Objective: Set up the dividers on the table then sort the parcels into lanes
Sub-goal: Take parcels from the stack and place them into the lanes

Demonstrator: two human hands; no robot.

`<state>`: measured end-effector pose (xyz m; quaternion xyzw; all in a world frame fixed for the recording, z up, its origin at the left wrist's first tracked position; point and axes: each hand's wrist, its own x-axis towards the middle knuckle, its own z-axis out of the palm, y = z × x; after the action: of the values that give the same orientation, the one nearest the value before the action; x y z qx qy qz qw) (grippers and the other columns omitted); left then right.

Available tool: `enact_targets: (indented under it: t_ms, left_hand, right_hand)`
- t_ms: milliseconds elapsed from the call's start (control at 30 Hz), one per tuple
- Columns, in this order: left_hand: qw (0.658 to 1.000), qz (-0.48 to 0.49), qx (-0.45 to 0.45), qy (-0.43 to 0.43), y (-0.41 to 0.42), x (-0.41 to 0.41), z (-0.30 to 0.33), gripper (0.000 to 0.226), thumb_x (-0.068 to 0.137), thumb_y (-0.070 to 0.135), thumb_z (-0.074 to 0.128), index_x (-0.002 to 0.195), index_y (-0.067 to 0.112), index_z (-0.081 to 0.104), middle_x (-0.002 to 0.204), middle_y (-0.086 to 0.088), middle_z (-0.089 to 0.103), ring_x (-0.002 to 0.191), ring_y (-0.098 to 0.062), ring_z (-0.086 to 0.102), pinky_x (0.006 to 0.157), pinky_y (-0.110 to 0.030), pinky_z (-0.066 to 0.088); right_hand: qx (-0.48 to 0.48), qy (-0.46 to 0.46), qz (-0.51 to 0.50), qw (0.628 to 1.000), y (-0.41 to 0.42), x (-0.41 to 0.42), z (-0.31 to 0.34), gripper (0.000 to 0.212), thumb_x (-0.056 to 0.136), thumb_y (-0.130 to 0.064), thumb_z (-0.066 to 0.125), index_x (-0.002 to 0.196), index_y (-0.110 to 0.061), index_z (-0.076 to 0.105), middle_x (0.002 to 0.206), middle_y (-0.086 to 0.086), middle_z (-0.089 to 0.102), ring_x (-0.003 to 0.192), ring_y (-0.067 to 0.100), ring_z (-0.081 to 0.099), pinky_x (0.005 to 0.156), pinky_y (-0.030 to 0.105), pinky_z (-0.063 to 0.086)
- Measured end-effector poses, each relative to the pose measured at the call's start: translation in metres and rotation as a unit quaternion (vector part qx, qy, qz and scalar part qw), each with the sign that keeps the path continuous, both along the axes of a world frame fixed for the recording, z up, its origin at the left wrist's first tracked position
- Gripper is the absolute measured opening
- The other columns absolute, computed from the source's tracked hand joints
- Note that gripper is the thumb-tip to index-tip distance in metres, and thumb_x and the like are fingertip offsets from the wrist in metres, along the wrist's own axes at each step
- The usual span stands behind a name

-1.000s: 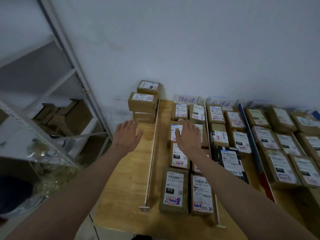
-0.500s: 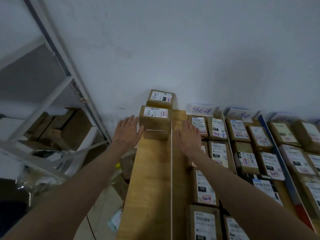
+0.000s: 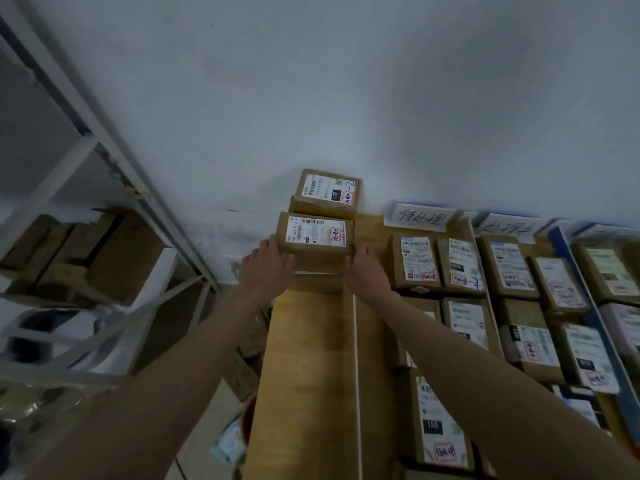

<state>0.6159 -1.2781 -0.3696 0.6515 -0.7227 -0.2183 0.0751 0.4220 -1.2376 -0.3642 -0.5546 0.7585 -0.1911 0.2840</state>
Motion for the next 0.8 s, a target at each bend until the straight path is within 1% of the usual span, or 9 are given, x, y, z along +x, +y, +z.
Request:
enact_targets:
  t_ms: [133,233,367,467,533,600,667,733,800]
  left_hand:
    - [0.988,0.067,0.001,0.136,-0.001,-0.013,-0.006,0.057,0.099,0.042,0.044,0.145,0.012,0.03,0.136,-0.012,0.043,0.118,-0.032,0.054,0.094,-0.047,0.049]
    - [0.982,0.1,-0.032,0.156,-0.005,-0.011,-0.004,0.055,0.1,0.042,0.044,0.145,0.012,0.032,0.14,-0.011,0.039,0.12,-0.031,0.051,0.095,-0.047,0.048]
    - [0.981,0.103,-0.002,0.163,-0.01,-0.003,-0.012,0.06,0.099,0.042,0.047,0.149,0.014,0.027,0.146,-0.011,0.035,0.128,-0.032,0.047,0.103,-0.051,0.045]
    - [0.971,0.135,0.029,0.193,-0.006,-0.005,-0.017,0.066,0.1,0.037,0.051,0.153,0.013,0.021,0.152,-0.011,0.031,0.136,-0.032,0.04,0.108,-0.049,0.037]
    - [0.946,0.203,0.06,0.247,-0.002,-0.01,-0.018,0.069,0.098,0.034,0.056,0.153,0.011,0.021,0.154,-0.011,0.032,0.139,-0.031,0.037,0.109,-0.047,0.036]
    - [0.91,0.26,0.089,0.31,-0.001,-0.015,-0.02,0.067,0.094,0.033,0.062,0.148,0.01,0.03,0.145,-0.011,0.044,0.132,-0.031,0.045,0.103,-0.045,0.042]
    - [0.887,0.284,0.108,0.348,0.0,-0.017,-0.021,0.064,0.088,0.028,0.067,0.142,0.01,0.037,0.135,-0.011,0.052,0.123,-0.031,0.054,0.098,-0.048,0.051]
    - [0.877,0.293,0.117,0.363,0.001,-0.017,-0.019,0.063,0.087,0.024,0.069,0.139,0.01,0.037,0.132,-0.011,0.053,0.119,-0.031,0.057,0.092,-0.051,0.054]
    - [0.875,0.286,0.112,0.375,0.005,-0.016,-0.013,0.059,0.088,0.023,0.069,0.137,0.011,0.037,0.13,-0.01,0.053,0.114,-0.029,0.059,0.081,-0.044,0.058]
  right_hand:
    - [-0.046,-0.068,-0.061,0.995,-0.004,0.003,-0.008,0.021,0.101,-0.022,0.043,0.12,-0.015,0.049,0.116,0.006,0.061,0.102,0.019,0.061,0.089,0.043,0.055]
    - [-0.08,-0.109,-0.1,0.986,0.006,0.006,-0.009,0.008,0.101,-0.022,0.046,0.109,-0.019,0.048,0.112,0.002,0.063,0.1,0.015,0.064,0.082,0.036,0.058]
    - [-0.064,-0.218,-0.126,0.966,0.013,0.01,-0.008,0.027,0.101,-0.02,0.047,0.126,-0.021,0.038,0.112,-0.002,0.064,0.097,0.017,0.069,0.076,0.037,0.062]
    - [-0.037,-0.211,-0.11,0.971,0.004,0.006,-0.01,0.036,0.101,-0.023,0.045,0.136,-0.024,0.035,0.109,-0.007,0.061,0.101,0.018,0.068,0.079,0.04,0.061]
    - [-0.01,-0.194,-0.099,0.976,-0.003,0.004,-0.009,0.037,0.102,-0.027,0.044,0.138,-0.022,0.037,0.116,-0.004,0.056,0.108,0.021,0.065,0.081,0.038,0.06]
    - [0.024,-0.175,-0.099,0.979,-0.008,0.002,-0.008,0.039,0.103,-0.03,0.044,0.139,-0.019,0.038,0.134,0.005,0.042,0.117,0.025,0.057,0.083,0.029,0.054]
    - [0.046,-0.166,-0.099,0.98,-0.012,0.002,-0.007,0.041,0.102,-0.03,0.048,0.138,-0.013,0.039,0.142,0.01,0.032,0.115,0.023,0.055,0.073,0.02,0.051]
    - [0.062,-0.159,-0.091,0.981,-0.014,0.001,-0.004,0.043,0.1,-0.028,0.051,0.136,-0.008,0.04,0.141,0.011,0.037,0.108,0.019,0.058,0.063,0.018,0.052]
    - [0.072,-0.152,-0.078,0.983,-0.01,0.0,0.001,0.048,0.098,-0.03,0.055,0.137,-0.008,0.04,0.138,0.008,0.041,0.105,0.019,0.06,0.068,0.022,0.056]
